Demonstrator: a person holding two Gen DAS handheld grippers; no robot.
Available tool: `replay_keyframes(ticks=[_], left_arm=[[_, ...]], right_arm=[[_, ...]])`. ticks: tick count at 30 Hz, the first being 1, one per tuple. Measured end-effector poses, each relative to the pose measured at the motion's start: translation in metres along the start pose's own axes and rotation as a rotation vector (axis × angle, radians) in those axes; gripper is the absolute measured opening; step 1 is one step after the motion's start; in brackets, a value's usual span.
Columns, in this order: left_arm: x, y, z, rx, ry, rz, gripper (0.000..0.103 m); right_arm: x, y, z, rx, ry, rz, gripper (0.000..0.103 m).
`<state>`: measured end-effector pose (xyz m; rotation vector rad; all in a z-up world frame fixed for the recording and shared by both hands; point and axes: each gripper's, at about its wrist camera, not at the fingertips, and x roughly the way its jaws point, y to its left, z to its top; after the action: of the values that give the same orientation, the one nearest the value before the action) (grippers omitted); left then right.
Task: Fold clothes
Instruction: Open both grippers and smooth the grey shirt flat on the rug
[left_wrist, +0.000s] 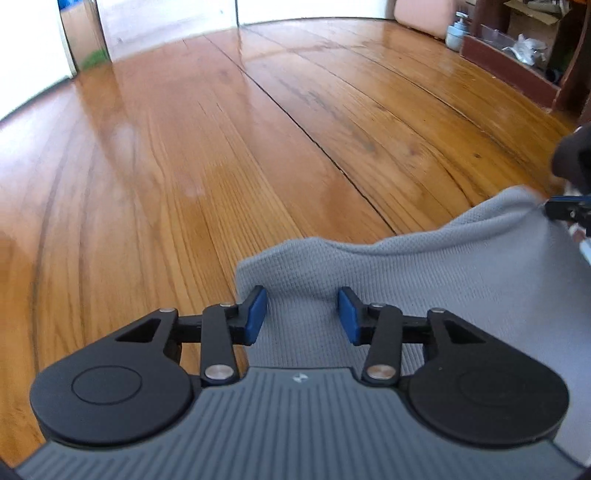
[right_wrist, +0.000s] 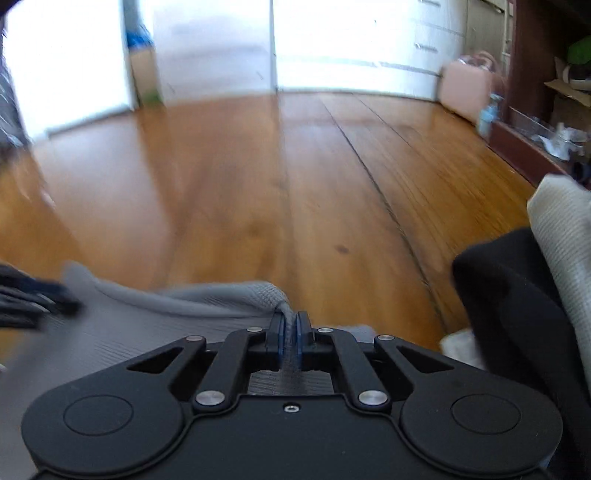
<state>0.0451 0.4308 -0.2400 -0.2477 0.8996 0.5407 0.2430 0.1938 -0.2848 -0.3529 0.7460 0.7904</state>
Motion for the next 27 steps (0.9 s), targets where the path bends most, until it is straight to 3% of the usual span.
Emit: replay_keyframes(ticks=[2,5,7,8,9,12,14,16,17,18,21,23,26,27], left_arm=[[-0.002,-0.003,-0.001,-0.002,-0.021,0.028,0.049],[-0.015,0.006,-0.002,-0.055,-0.066,-0.005,0.047],[-0.02,0.013,-0.004,-0.082,-0.073,-0.055,0.047],[-0.019,0.015,-0.004,-0.085,-0.062,-0.073,0.047],[-0.015,0.015,-0.005,-0.072,-0.037,-0.05,0.047],[-0.005,0.016,-0.01,-0.064,-0.007,-0.006,0.055],[-0.008,0.022,-0.011,-0.096,-0.015,0.024,0.057],[-0.017,0.022,-0.012,-0.082,-0.024,0.143,0.055],[-0.023,0.022,-0.013,-0.065,-0.022,0.186,0.055],[-0.029,0.024,-0.014,-0.063,-0.019,0.156,0.055],[-0.05,0.035,-0.025,-0.127,-0.025,-0.013,0.055],[-0.058,0.029,-0.035,-0.13,-0.019,-0.112,0.057],[-0.058,0.011,-0.048,-0.137,0.02,-0.189,0.057],[-0.055,0.007,-0.051,-0.157,0.039,-0.212,0.057]], right_arm=[[0.01,-0.001,0.002,-0.027,0.025,-0.118,0.003],[-0.004,-0.006,0.003,0.056,0.022,-0.115,0.014],[-0.017,-0.004,0.001,0.108,-0.005,0.006,0.018],[-0.02,0.002,-0.001,0.097,-0.007,0.06,0.029],[-0.023,0.007,-0.003,0.087,-0.008,0.113,0.037],[-0.009,0.025,-0.013,0.006,0.068,0.207,0.041],[0.011,0.037,-0.018,-0.047,0.146,0.15,0.043],[0.018,0.038,-0.024,-0.086,0.126,0.123,0.042],[0.017,0.045,-0.025,-0.148,0.125,0.068,0.047],[0.016,0.052,-0.025,-0.209,0.124,0.012,0.055],[-0.003,0.066,-0.026,-0.273,0.082,-0.131,0.055],[-0.026,0.069,-0.031,-0.194,0.051,0.0,0.056],[-0.043,0.088,-0.048,-0.096,0.095,0.191,0.057],[-0.041,0.099,-0.055,-0.125,0.106,0.185,0.057]])
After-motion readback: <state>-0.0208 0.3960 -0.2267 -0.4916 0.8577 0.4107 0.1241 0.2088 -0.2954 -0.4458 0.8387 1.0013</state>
